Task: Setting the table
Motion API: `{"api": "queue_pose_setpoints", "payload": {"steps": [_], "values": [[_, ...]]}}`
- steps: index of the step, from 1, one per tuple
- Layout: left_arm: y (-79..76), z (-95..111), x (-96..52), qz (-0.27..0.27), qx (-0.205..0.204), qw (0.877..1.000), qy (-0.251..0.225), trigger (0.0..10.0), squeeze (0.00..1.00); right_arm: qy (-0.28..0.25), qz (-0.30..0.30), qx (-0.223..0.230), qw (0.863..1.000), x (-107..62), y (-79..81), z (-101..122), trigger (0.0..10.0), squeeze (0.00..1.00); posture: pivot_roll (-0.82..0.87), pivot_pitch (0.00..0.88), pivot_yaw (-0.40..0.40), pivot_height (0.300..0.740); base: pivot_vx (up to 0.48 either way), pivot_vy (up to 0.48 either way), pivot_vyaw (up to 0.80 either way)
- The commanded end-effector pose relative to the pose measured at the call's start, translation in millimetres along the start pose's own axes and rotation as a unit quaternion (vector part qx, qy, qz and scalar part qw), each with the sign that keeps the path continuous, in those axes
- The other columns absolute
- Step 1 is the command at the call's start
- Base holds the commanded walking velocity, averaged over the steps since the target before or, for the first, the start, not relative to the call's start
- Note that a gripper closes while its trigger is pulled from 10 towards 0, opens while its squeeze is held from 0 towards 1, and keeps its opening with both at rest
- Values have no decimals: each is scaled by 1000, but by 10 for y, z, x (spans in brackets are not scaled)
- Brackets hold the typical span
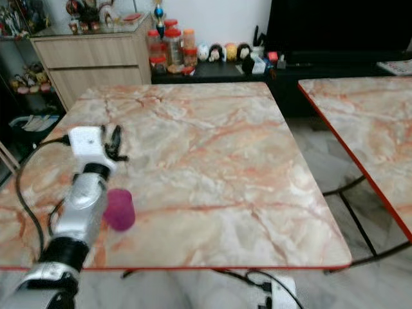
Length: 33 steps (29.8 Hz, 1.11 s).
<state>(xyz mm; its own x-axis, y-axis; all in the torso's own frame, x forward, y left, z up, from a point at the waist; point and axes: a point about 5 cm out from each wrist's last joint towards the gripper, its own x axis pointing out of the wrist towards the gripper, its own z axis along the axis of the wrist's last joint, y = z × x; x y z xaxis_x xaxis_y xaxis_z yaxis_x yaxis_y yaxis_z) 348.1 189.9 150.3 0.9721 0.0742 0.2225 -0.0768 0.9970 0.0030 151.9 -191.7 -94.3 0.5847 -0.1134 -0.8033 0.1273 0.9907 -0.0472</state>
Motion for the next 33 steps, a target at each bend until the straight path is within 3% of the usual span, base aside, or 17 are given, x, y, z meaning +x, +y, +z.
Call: {"api": "queue_pose_setpoints", "payload": {"steps": [1, 6, 11, 14, 15, 19, 20, 22, 25, 28, 29, 33], "values": [[24, 114, 14, -8, -3, 1000, -14, 10000, 0, 4, -1, 0, 1000, -5, -7, -21, 10000, 0, 23, 0, 21, 740, 0, 0, 0], [84, 217, 23, -28, 16, 999, -6, 10000, 0, 5, 2, -1, 1000, -8, 17, -33, 10000, 0, 25, 0, 28, 740, 0, 0, 0], [259, 392, 13, -27, -5, 1000, -1, 10000, 0, 7, 2, -3, 1000, -9, 28, -42, 10000, 0, 30, 0, 32, 740, 0, 0, 0], [267, 406, 7, -27, -6, 1000, 1, 10000, 0, 7, 2, -4, 1000, -9, 28, -42, 10000, 0, 30, 0, 32, 740, 0, 0, 0], [309, 470, -8, -45, 1, 999, 5, 10000, 1000, 8, 3, -4, 1000, -10, 30, -46, 10000, 0, 44, 0, 29, 740, 0, 0, 0], [384, 630, -117, -145, 49, 987, 49, 10000, 1000, 10, 5, -5, 1000, -8, 31, -44, 10000, 0, 59, 0, 21, 740, 0, 0, 0], [384, 630, -117, -145, 49, 987, 49, 10000, 1000, 10, 5, -5, 1000, -8, 31, -44, 10000, 0, 59, 0, 21, 740, 0, 0, 0], [391, 643, -214, -200, 61, 974, 83, 10000, 1000, 10, 5, -7, 1000, -3, 36, -29, 10000, 0, 78, 0, 17, 740, 0, 0, 0], [386, 640, -250, -220, 61, 970, 87, 10000, 1000, 10, 6, -7, 1000, 0, 43, -21, 10000, 0, 77, 0, 17, 740, 0, 0, 0], [381, 605, -322, -262, 79, 957, 100, 10000, 1000, 8, 8, -7, 1000, 6, 57, -3, 10000, 0, 74, 0, 19, 740, 0, 0, 0], [369, 589, -344, -278, 86, 951, 102, 10000, 0, 7, 9, -6, 1000, 7, 60, 3, 10000, 0, 75, 0, 18, 740, 0, 0, 0], [292, 460, -377, -322, 115, 929, 140, 10000, 0, 7, 10, -6, 1000, 11, 66, 15, 10000, 0, 81, 0, 13, 740, 0, 0, 0]]}}
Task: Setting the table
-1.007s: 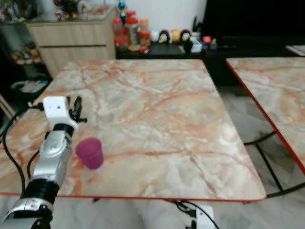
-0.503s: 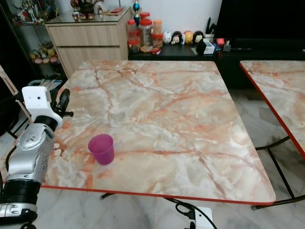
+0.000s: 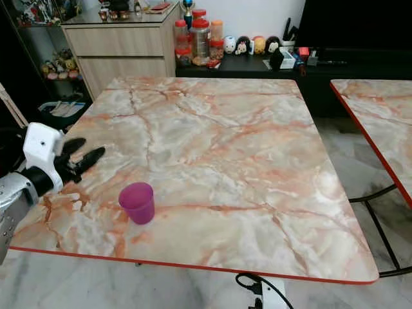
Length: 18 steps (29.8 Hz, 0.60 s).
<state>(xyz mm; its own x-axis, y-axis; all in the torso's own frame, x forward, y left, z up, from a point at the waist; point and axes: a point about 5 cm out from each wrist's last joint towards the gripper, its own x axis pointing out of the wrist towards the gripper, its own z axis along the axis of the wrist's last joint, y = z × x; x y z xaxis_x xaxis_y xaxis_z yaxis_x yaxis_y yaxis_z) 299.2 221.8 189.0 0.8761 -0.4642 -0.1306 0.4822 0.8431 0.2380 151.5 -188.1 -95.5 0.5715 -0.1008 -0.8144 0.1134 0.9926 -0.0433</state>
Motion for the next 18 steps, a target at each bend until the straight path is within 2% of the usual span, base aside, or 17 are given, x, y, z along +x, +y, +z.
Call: {"api": "queue_pose_setpoints", "payload": {"steps": [1, 3, 4, 6, 15, 18], "values": [[-94, -16, 54, -39, 18, 999, 11, 10000, 0, -2, 5, -3, 1000, 9, 31, 27, 10000, 0, 81, 0, 12, 740, 0, 0, 0], [-176, -16, 81, -71, 23, 997, 21, 10000, 0, -1, 5, -3, 1000, 9, 34, 27, 10000, 0, 78, 0, 12, 740, 0, 0, 0], [-279, -21, 130, -104, 35, 994, 27, 10000, 0, -1, 5, -2, 1000, 10, 36, 32, 10000, 0, 73, 0, 15, 740, 0, 0, 0], [-341, -24, 161, -125, 42, 991, 28, 10000, 0, -2, 5, -1, 1000, 11, 36, 36, 10000, 0, 68, 0, 17, 740, 0, 0, 0], [-456, 46, 363, -173, 92, 980, 26, 10000, 0, -4, 3, 3, 1000, 17, 39, 57, 10000, 0, 60, 0, 19, 740, 0, 0, 0], [-468, 43, 388, -188, 106, 976, 33, 10000, 0, -5, 3, 4, 1000, 18, 40, 61, 10000, 0, 59, 0, 19, 740, 0, 0, 0]]}}
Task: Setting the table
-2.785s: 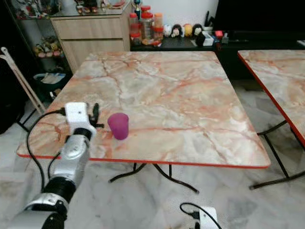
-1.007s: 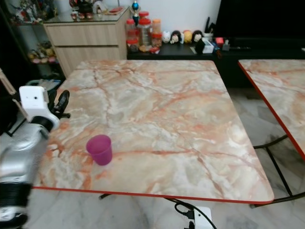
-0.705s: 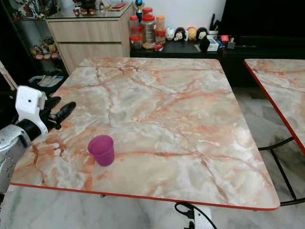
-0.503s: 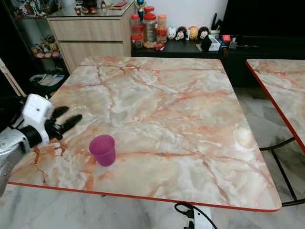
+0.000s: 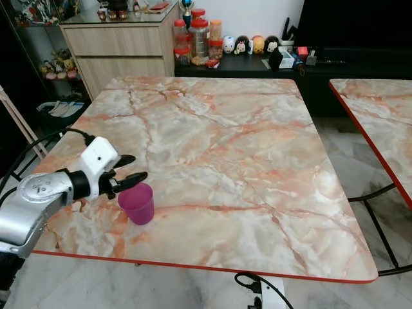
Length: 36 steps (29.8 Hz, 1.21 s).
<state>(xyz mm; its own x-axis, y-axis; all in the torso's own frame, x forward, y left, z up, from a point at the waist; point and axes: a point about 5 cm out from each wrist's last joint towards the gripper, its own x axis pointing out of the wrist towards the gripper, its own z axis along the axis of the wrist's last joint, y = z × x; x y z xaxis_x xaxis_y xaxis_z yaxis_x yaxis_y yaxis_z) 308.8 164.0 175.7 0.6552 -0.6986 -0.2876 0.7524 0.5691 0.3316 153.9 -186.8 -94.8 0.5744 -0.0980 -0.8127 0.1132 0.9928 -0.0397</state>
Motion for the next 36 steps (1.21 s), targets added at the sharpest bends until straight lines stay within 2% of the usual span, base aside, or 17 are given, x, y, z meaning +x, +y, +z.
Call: {"api": "queue_pose_setpoints", "payload": {"steps": [1, 6, 10, 17, 31, 36], "values": [[15, 14, 19, -14, 19, 1000, 7, 10000, 0, -3, 2, 3, 1000, 11, 25, 40, 10000, 0, 57, 0, 19, 740, 0, 0, 0], [64, 8, 52, -27, 42, 999, 22, 10000, 0, -4, 2, 4, 1000, 14, 27, 49, 10000, 0, 56, 0, 19, 740, 0, 0, 0], [154, -26, 78, -16, 61, 997, 42, 10000, 0, -5, 2, 5, 1000, 16, 29, 60, 10000, 0, 54, 0, 22, 740, 0, 0, 0], [198, -67, 99, -28, 83, 994, 64, 10000, 0, -7, 3, 7, 1000, 19, 41, 71, 10000, 0, 53, 0, 24, 740, 0, 0, 0], [203, -158, -14, -51, 84, 992, 82, 10000, 0, -4, 3, 5, 1000, 16, 26, 54, 10000, 0, 55, 0, 23, 740, 0, 0, 0], [193, -163, -11, -59, 85, 991, 84, 10000, 0, -4, 4, 4, 1000, 16, 26, 57, 10000, 0, 54, 0, 22, 740, 0, 0, 0]]}}
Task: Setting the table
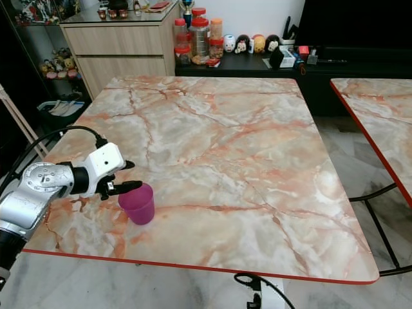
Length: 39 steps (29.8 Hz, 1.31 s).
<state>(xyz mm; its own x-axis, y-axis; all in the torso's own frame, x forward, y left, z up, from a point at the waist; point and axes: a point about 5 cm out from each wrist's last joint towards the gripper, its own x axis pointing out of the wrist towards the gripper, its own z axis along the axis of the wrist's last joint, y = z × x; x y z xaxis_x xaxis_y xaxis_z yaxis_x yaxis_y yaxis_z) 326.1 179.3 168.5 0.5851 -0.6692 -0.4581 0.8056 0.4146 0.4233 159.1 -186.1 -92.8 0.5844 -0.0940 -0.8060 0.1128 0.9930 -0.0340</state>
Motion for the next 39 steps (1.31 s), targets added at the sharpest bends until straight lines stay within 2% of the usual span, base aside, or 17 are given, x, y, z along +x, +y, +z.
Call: {"api": "queue_pose_setpoints", "payload": {"steps": [1, 14, 25, 39], "values": [[-12, -22, -31, -10, 8, 1000, 6, 10000, 0, 1, 2, 3, 1000, 4, 13, 9, 10000, 0, 53, 0, 22, 740, 0, 0, 0], [-54, -10, 61, -47, 20, 999, 15, 10000, 0, 1, -1, 8, 1000, 4, 6, 10, 10000, 0, 46, 0, 27, 740, 0, 0, 0], [-47, -12, 163, -52, 35, 998, 27, 10000, 0, 1, -2, 11, 1000, 4, 12, 8, 10000, 0, 40, 0, 32, 740, 0, 0, 0], [-17, -29, 164, -86, 60, 993, 46, 10000, 0, 1, -1, 12, 1000, 3, 13, 4, 10000, 0, 41, 0, 32, 740, 0, 0, 0]]}}
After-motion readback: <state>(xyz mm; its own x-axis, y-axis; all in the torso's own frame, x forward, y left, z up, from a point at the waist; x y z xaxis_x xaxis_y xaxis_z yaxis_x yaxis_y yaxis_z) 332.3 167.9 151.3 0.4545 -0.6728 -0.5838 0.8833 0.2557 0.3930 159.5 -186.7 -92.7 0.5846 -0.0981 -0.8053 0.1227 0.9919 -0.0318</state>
